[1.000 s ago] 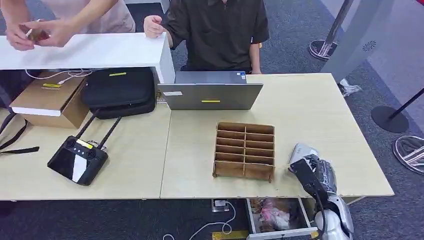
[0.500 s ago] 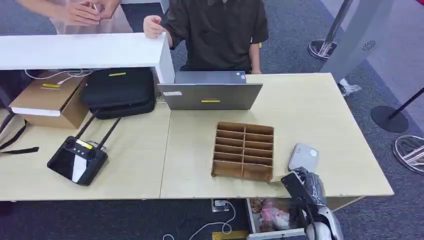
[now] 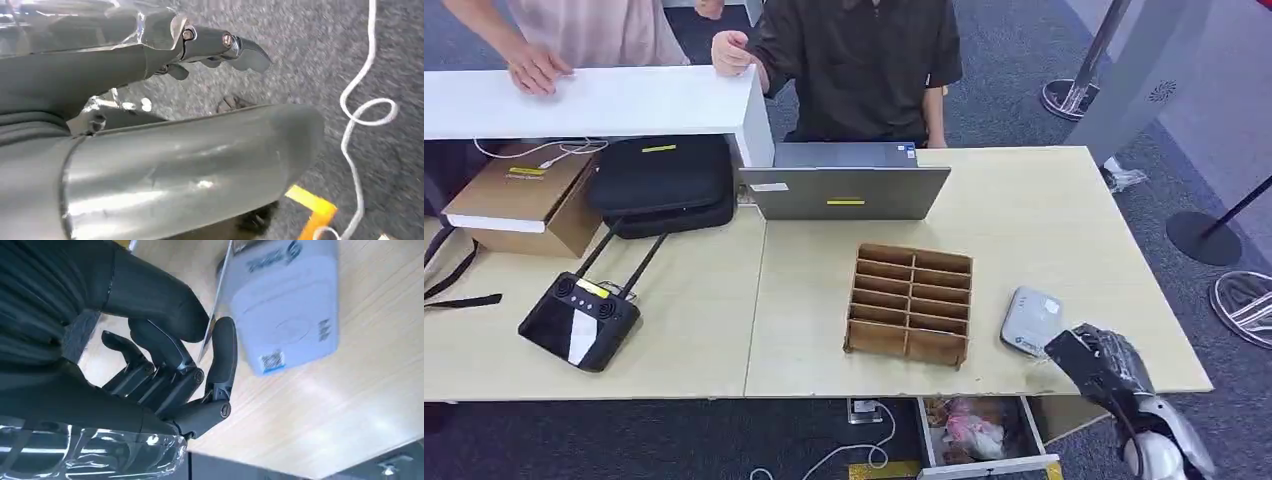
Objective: Pass the card to the sensor for recognition and then transmit it.
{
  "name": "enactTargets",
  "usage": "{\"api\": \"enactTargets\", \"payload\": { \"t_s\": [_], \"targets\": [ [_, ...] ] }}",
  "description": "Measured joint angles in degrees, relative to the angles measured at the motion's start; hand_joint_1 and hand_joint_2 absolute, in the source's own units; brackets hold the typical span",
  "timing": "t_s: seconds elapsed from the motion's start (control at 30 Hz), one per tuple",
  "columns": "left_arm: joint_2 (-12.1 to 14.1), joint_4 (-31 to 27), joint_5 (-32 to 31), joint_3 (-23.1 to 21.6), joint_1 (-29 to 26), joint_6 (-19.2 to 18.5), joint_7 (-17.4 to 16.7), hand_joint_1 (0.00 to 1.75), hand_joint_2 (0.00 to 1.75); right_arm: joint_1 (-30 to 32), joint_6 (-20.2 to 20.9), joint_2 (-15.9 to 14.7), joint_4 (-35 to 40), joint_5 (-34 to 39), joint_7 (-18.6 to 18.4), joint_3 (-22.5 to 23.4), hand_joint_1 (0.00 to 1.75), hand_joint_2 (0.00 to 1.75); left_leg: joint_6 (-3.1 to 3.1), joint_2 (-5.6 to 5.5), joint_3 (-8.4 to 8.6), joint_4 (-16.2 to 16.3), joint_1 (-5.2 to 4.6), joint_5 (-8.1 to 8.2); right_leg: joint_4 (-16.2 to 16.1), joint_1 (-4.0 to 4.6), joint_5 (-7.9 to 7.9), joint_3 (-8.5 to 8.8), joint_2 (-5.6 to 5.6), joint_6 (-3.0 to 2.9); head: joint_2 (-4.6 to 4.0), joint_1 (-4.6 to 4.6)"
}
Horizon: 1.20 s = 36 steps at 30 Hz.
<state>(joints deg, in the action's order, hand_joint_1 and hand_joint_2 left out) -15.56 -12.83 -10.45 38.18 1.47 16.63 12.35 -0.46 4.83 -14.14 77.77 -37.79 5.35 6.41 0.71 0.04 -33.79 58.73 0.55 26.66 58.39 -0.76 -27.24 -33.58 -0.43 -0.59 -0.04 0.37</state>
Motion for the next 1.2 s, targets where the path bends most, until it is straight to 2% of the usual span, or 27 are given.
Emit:
{"api": "enactTargets", "payload": {
  "t_s": [0.17, 0.4, 0.8, 1.2],
  "targets": [
    [0.1, 0.1, 0.0, -0.2, -1.3, 0.0, 0.1, 0.0, 0.0, -0.2, 0.8, -1.6, 1.0, -0.7, 0.3, 0.5, 1.75, 1.75, 0.08, -0.01, -0.02, 0.0, 0.06, 0.05, 0.0, 0.03, -0.05, -0.02, -0.02, -0.02, 0.0, 0.02],
    [0.1, 0.2, -0.2, -0.2, -1.4, -0.2, -0.6, 0.0, 0.0, -0.6, 0.0, -1.6, 0.3, -1.2, 0.2, -0.3, 1.75, 1.75, 0.12, -0.01, -0.02, 0.0, 0.07, 0.02, 0.1, 0.07, -0.05, 0.0, -0.02, -0.04, 0.0, 0.02],
    [0.0, 0.3, -0.5, -0.8, -1.4, -0.1, -0.6, 0.0, 0.0, -2.1, -0.6, -0.8, -1.6, -1.1, 0.3, -1.2, 1.75, 1.75, 0.12, -0.03, -0.03, 0.0, 0.07, 0.02, 0.1, 0.06, -0.05, 0.0, -0.03, -0.04, 0.0, 0.02],
    [-0.1, 0.2, -0.7, -1.2, -1.5, 0.0, -0.7, 0.0, 0.0, -3.0, -3.7, 0.5, -1.8, -2.0, 0.2, -1.6, 1.75, 1.75, 0.12, -0.03, 0.0, 0.0, 0.07, 0.01, 0.1, 0.06, -0.05, -0.01, -0.03, -0.04, 0.0, 0.02]
  ]
}}
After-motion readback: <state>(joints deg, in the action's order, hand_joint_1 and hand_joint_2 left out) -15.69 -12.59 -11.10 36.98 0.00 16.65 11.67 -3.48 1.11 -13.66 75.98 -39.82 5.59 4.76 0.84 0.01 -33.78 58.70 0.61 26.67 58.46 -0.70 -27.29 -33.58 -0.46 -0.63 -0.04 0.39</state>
